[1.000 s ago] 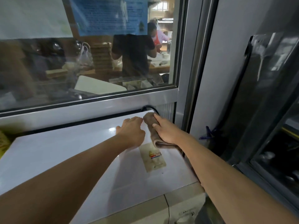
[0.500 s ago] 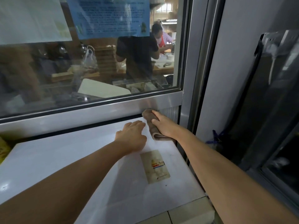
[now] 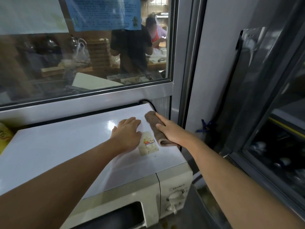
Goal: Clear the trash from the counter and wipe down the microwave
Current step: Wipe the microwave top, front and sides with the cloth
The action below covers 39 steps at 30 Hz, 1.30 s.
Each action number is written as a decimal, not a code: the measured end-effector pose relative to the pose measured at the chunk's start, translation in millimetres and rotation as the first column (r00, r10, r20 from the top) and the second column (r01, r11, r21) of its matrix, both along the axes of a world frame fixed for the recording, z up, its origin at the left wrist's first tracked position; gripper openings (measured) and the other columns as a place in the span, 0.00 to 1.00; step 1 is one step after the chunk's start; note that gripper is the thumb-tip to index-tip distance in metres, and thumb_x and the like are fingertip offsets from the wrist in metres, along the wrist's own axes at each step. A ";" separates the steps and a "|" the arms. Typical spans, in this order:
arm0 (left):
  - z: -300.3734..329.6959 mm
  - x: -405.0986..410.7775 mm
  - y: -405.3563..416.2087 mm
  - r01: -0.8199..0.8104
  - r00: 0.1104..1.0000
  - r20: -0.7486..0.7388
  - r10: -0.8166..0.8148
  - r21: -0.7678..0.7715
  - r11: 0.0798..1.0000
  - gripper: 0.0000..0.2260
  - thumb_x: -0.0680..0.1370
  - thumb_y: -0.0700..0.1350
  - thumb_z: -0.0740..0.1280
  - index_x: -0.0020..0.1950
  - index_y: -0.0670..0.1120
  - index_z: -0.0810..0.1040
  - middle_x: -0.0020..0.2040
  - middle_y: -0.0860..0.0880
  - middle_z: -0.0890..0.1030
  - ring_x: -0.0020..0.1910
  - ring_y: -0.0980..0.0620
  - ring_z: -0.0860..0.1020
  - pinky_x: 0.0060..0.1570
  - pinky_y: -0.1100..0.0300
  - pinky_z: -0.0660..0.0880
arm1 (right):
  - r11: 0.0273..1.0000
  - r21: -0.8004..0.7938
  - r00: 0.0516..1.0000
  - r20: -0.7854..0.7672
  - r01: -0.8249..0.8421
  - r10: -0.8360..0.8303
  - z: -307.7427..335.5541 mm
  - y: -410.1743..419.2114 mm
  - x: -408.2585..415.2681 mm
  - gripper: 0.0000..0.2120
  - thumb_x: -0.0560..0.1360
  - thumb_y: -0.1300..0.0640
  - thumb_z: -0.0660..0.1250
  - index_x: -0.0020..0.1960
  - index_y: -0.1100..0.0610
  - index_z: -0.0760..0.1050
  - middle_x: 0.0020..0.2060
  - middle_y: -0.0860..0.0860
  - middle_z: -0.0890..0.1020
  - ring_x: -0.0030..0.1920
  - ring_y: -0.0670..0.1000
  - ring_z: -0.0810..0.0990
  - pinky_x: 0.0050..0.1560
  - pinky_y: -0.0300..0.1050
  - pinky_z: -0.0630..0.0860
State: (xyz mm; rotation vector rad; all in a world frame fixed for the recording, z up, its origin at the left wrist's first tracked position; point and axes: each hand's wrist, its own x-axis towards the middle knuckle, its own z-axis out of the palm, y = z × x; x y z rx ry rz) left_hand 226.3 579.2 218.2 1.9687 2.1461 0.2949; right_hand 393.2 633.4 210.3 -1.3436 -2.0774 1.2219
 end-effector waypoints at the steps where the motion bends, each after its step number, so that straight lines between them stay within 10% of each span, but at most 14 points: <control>1: -0.4 1.8 -5.9 0.009 1.000 0.003 -0.009 0.002 1.000 0.23 0.80 0.48 0.57 0.75 0.49 0.61 0.76 0.51 0.59 0.75 0.46 0.55 0.72 0.44 0.57 | 1.000 -0.010 1.000 -0.009 0.004 -0.004 0.4 -7.2 4.2 0.25 0.82 0.51 0.53 0.76 0.43 0.50 0.69 0.53 0.70 0.55 0.49 0.76 0.51 0.39 0.72; 19: -3.0 18.7 -100.9 0.122 0.991 0.059 -0.121 -0.016 0.992 0.22 0.78 0.45 0.57 0.73 0.49 0.64 0.70 0.48 0.66 0.70 0.45 0.61 0.68 0.45 0.63 | 0.973 0.003 0.970 -0.082 0.230 -0.229 -18.9 -124.5 56.6 0.22 0.82 0.48 0.49 0.75 0.46 0.56 0.65 0.53 0.73 0.59 0.52 0.76 0.63 0.49 0.72; 31: -3.5 26.1 -127.1 0.216 0.973 0.072 -0.220 0.070 0.974 0.19 0.79 0.43 0.59 0.70 0.48 0.69 0.71 0.52 0.68 0.70 0.46 0.62 0.69 0.49 0.62 | 0.841 0.231 0.852 -0.336 0.489 -0.403 -47.3 -163.9 31.4 0.19 0.83 0.53 0.49 0.73 0.49 0.62 0.67 0.52 0.68 0.59 0.42 0.68 0.60 0.31 0.63; 39: -9.5 52.4 -132.6 0.185 0.978 0.042 -0.204 0.275 0.944 0.17 0.77 0.50 0.65 0.65 0.52 0.73 0.68 0.55 0.72 0.69 0.49 0.64 0.65 0.50 0.65 | 0.837 0.064 0.721 -0.546 0.543 -0.426 -94.2 -166.9 39.2 0.19 0.83 0.55 0.47 0.72 0.54 0.61 0.55 0.41 0.71 0.57 0.38 0.71 0.46 0.15 0.64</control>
